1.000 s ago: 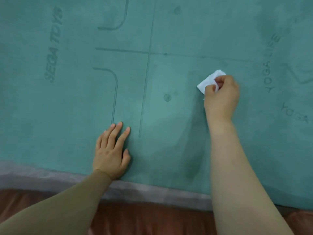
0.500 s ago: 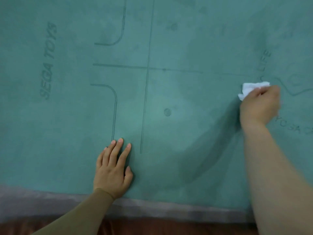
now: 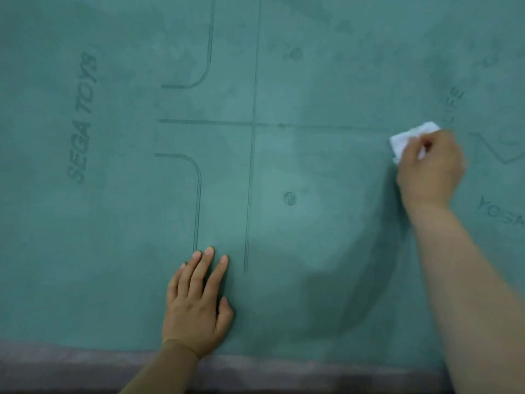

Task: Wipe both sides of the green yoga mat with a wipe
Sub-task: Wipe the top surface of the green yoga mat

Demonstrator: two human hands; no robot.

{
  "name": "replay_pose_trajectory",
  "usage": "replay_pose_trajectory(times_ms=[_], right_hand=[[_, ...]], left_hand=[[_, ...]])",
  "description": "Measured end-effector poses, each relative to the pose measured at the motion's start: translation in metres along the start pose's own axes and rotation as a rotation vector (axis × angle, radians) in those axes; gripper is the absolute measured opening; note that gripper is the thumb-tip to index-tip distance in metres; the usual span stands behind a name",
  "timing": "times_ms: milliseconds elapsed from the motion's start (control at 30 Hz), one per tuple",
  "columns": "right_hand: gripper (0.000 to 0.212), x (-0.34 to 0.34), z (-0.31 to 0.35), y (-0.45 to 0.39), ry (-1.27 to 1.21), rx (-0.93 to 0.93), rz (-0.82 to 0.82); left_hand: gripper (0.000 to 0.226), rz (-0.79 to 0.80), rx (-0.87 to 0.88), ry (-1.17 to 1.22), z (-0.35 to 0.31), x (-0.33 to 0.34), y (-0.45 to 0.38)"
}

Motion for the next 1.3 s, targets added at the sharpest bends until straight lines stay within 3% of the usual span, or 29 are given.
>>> replay_pose_trajectory(times_ms=[67, 133, 200, 300, 367, 433, 500, 567, 733, 867, 933, 1000, 1067, 1133, 1233, 1300], right_hand=[[0.037, -0.006, -0.048, -0.001, 0.030, 0.291, -0.067], [0.042, -0.004, -0.008, 0.014, -0.085, 0.321, -0.096], [0.031, 0.021, 0.084, 0.034, -0.275, 0.084, 0.002], [0.018, 0.058, 0.235, 0.104, -0.240, -0.617, 0.277], [0.017, 0.063, 0.245, 0.109, -0.149, -0.788, 0.371], [0.021, 0.054, 0.173, 0.068, -0.052, -0.568, 0.256], [0.027, 0.026, 0.055, 0.027, -0.012, -0.121, 0.075], [0.033, 0.007, -0.017, 0.023, 0.085, 0.168, -0.021], [0.031, 0.018, -0.022, 0.019, 0.116, 0.175, -0.025], [0.033, 0.019, -0.026, 0.016, 0.136, 0.193, -0.021], [0.032, 0.017, -0.024, 0.021, 0.086, 0.225, -0.063], [0.027, 0.013, -0.025, 0.031, -0.006, 0.372, -0.149], [0.022, 0.019, 0.010, 0.047, -0.105, 0.408, -0.214], [0.014, 0.033, 0.095, 0.065, -0.194, 0.159, -0.175], [0.009, 0.060, 0.241, 0.118, -0.168, -0.502, 0.006], [0.014, 0.064, 0.258, 0.115, -0.106, -0.699, 0.074]], left_hand=[[0.070, -0.009, 0.012, -0.019, -0.001, 0.000, -0.001], [0.070, -0.013, 0.015, -0.034, 0.000, -0.001, 0.001], [0.070, -0.004, 0.014, -0.045, 0.001, 0.000, 0.002], [0.071, 0.003, 0.012, -0.030, -0.001, 0.000, 0.003], [0.070, -0.011, 0.006, -0.016, -0.001, 0.000, 0.003], [0.068, -0.018, 0.005, -0.007, 0.000, -0.001, 0.003], [0.064, -0.020, 0.013, 0.018, -0.002, -0.004, 0.004], [0.057, -0.045, 0.001, 0.113, -0.002, -0.006, 0.007], [0.050, -0.216, -0.010, 0.383, 0.018, -0.057, -0.062], [0.066, -0.156, 0.062, 0.121, 0.035, -0.079, -0.180], [0.067, -0.086, 0.121, -0.009, 0.039, -0.068, -0.200], [0.065, -0.077, 0.144, -0.037, 0.041, -0.062, -0.202], [0.064, -0.096, 0.140, -0.050, 0.042, -0.065, -0.199], [0.064, -0.110, 0.146, -0.063, 0.041, -0.067, -0.201], [0.065, -0.111, 0.154, -0.064, 0.041, -0.066, -0.201], [0.064, -0.120, 0.157, -0.063, 0.041, -0.067, -0.200]])
Point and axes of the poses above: each hand's wrist, its own y-axis away from the middle knuckle, its own x-axis out of the palm, z = x × y, the point moved 10 cm from there along -y, towards the middle knuckle, and after that the axes turned 4 degrees about y, right-handed, at the moved point
